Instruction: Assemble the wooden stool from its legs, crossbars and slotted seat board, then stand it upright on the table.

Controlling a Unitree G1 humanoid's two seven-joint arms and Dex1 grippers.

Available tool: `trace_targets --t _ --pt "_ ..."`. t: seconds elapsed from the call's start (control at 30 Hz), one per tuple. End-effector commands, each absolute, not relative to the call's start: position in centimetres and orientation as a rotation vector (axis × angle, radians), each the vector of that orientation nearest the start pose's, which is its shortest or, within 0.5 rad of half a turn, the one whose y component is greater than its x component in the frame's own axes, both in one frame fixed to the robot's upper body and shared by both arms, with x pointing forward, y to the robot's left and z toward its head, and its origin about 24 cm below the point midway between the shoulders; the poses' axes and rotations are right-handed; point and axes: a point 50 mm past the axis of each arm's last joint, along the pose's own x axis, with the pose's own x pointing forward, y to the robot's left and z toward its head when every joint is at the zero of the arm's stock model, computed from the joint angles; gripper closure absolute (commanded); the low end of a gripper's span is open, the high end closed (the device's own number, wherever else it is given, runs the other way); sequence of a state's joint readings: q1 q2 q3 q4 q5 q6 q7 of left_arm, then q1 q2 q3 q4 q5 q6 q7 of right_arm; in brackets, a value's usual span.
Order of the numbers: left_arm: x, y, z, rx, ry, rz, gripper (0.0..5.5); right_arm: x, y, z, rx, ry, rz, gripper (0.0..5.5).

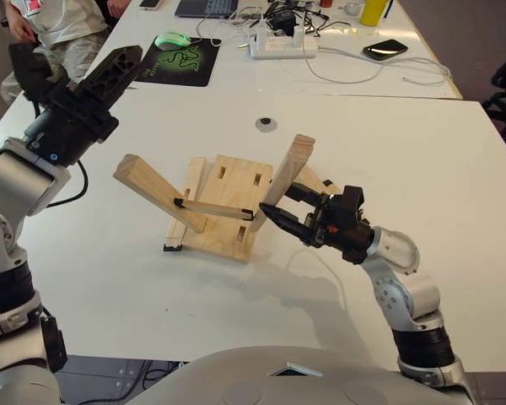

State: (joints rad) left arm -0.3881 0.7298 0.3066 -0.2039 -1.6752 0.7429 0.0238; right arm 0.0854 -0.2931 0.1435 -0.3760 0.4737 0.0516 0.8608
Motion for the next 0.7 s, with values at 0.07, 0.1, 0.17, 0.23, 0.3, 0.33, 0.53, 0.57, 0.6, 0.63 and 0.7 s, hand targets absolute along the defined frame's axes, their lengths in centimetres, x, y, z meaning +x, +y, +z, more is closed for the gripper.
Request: trace_targets --t 0.07,0.1,0.17,0.23,0.3,0.33,0.53,0.57,0.6,0.63,0.7 --pt "29.0 21.1 24.6 -0.645 0.073 -0.732 2.05 19.0 -11.1 8.3 0.115 -0.255 0.988 3.44" --pt "29.4 20.9 24.8 -0.637 0.085 -0.746 2.05 18.8 -10.9 7.8 0.115 -0.258 0.965 3.44" --pt "30.0 20.6 25.1 -0.624 0.108 -0.774 2.05 18.3 -10.4 7.3 0.112 -0.275 0.93 3.44" --pt "30.7 20.3 25.5 -0.614 0.128 -0.804 2.05 17.8 -9.7 7.1 0.12 -0.298 0.909 3.44" --pt "31.3 20.0 25.8 -0.606 0.147 -0.831 2.05 17.4 -9.0 7.1 0.131 -0.312 0.913 3.44" --pt "31.5 19.8 25.9 -0.602 0.156 -0.844 2.05 17.2 -8.6 7.1 0.131 -0.314 0.924 3.44" --pt "32.4 19.4 26.0 -0.596 0.2 -0.88 2.05 16.6 -8.0 7.3 0.105 -0.329 0.993 3.44" --pt "32.5 19.5 25.7 -0.6 0.212 -0.874 2.05 16.9 -8.1 7.5 0.098 -0.339 0.99 3.44" --pt "32.5 19.6 25.4 -0.606 0.223 -0.865 2.05 17.1 -8.3 7.7 0.086 -0.346 0.988 3.44" --pt "32.6 19.7 25.0 -0.609 0.231 -0.856 2.05 17.4 -8.4 7.7 0.073 -0.349 0.987 3.44" --pt "32.6 19.9 24.7 -0.613 0.239 -0.849 2.05 17.8 -8.5 7.3 0.06 -0.344 0.978 3.44"
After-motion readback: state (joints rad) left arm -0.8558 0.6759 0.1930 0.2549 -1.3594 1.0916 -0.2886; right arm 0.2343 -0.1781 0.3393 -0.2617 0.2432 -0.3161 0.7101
